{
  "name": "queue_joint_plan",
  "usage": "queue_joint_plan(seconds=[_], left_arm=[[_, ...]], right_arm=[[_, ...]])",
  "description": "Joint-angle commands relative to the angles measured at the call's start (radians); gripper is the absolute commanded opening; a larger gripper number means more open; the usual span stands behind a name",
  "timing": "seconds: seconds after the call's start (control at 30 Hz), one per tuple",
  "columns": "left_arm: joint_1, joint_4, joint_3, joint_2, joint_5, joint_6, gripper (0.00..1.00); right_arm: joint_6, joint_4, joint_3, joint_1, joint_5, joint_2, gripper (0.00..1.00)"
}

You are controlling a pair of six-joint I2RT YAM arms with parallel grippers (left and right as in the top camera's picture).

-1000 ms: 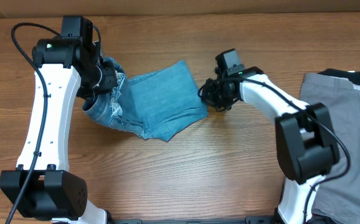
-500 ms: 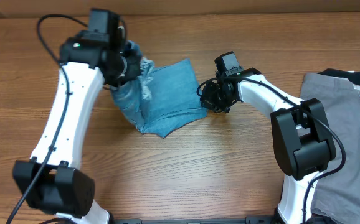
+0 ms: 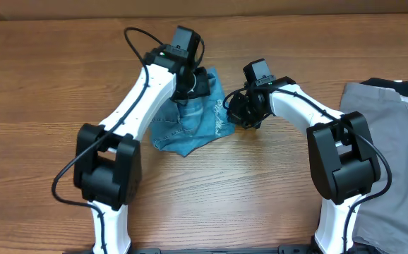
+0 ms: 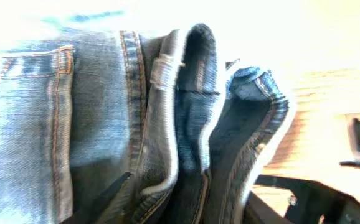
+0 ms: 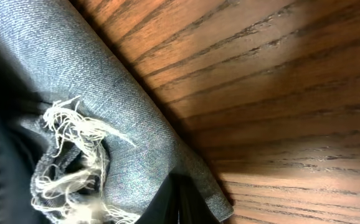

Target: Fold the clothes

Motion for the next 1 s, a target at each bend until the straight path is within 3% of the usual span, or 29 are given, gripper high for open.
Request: queue_joint_plan(seconds=[0.0, 0.1, 0.3, 0.57, 0.67, 0.83, 0.9, 0.97], left_arm=[[0.006, -0.01, -0.002, 0.012, 0.045, -0.034, 0.54], [0.038, -0.046, 0.027, 0.0, 0.045, -0.034, 0.5], [0.139, -0.106, 0.125, -0.058, 0.076, 0.01, 0.52], [0.208, -0.148, 0.19, -0.143, 0.081, 0.068, 0.71], [0.208, -0.153, 0.19, -0.15, 0.081, 0.106, 0.72], [0.205, -0.242, 0.188, -0.143, 0.056, 0.177, 0.5], [0.201, -0.3, 0.184, -0.142, 0.016, 0.192, 0.36], [0.202, -0.345, 0.167, -0.141, -0.048, 0.192, 0.31]], right_arm=[[0.004, -0.024, -0.011, 0.008, 0.017, 0.042, 0.06], [-0.003, -0.034, -0.011, 0.006, -0.001, 0.042, 0.14], [-0.099, -0.049, -0.007, 0.005, -0.053, 0.021, 0.2], [-0.238, -0.085, 0.01, 0.004, -0.014, -0.154, 0.35], [-0.24, -0.093, 0.01, 0.004, -0.001, -0.204, 0.35], [-0.24, -0.151, 0.01, 0.004, 0.004, -0.232, 0.35], [-0.24, -0.159, 0.01, 0.004, 0.004, -0.232, 0.38], [-0.244, -0.143, 0.011, 0.003, 0.003, -0.233, 0.4]])
